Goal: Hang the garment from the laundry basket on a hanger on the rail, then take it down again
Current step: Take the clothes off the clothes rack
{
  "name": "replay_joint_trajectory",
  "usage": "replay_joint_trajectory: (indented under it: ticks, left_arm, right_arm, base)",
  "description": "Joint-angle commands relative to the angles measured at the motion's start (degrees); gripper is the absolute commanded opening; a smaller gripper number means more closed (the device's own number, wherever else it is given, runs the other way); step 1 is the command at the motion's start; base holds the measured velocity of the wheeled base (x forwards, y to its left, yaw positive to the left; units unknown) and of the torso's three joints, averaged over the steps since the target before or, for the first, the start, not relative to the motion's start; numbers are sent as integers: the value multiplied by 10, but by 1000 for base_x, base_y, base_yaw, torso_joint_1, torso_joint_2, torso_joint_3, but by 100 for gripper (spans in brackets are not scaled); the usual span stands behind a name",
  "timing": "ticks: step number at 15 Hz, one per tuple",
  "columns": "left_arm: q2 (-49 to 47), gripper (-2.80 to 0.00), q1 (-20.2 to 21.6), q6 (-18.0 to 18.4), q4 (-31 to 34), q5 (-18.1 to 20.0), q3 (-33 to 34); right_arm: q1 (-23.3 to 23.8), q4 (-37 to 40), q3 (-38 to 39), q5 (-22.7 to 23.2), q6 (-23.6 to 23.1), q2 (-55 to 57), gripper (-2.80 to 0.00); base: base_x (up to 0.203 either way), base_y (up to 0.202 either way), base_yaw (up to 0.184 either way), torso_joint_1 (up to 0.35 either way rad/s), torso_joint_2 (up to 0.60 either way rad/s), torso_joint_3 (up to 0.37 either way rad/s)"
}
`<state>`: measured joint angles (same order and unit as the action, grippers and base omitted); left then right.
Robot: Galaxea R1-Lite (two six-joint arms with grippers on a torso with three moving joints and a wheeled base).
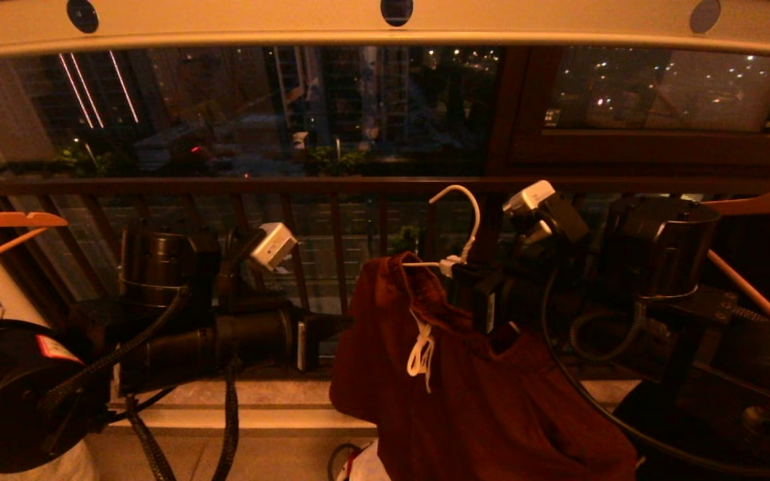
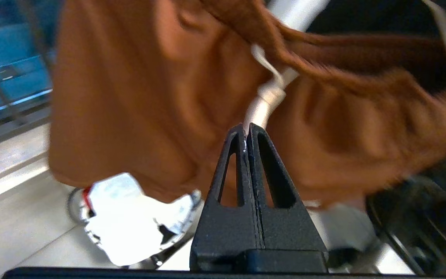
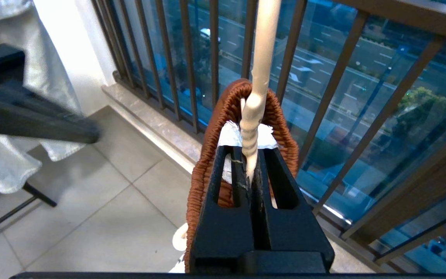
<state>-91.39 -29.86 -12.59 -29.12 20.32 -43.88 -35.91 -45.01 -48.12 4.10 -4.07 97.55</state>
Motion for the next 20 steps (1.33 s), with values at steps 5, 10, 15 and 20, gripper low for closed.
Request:
replay_joint_trajectory:
  ticks: [5,10,15,20]
  left_arm:
    - [-55,0,-30,-21,-72,-31,-17]
    - [-80,0,-63,-28,-75,-131,-37]
    - [-88,0,-71,-28,-75,-154,-47]
    - [-119,0,-87,-24,-75,-224,-65]
  right_arm:
    - [-2,-3,9,2,-1,0,-280]
    - [-11,-3,13,2,-3,-1,-280]
    - [-30,-3,22,0,-5,1,-280]
    - [-35,-3,25,-1,-5,-1,-280]
  base:
    - [0,0,0,0,0,0]
    - [0,0,0,0,0,0]
    - [0,0,0,0,0,0]
    - [0,0,0,0,0,0]
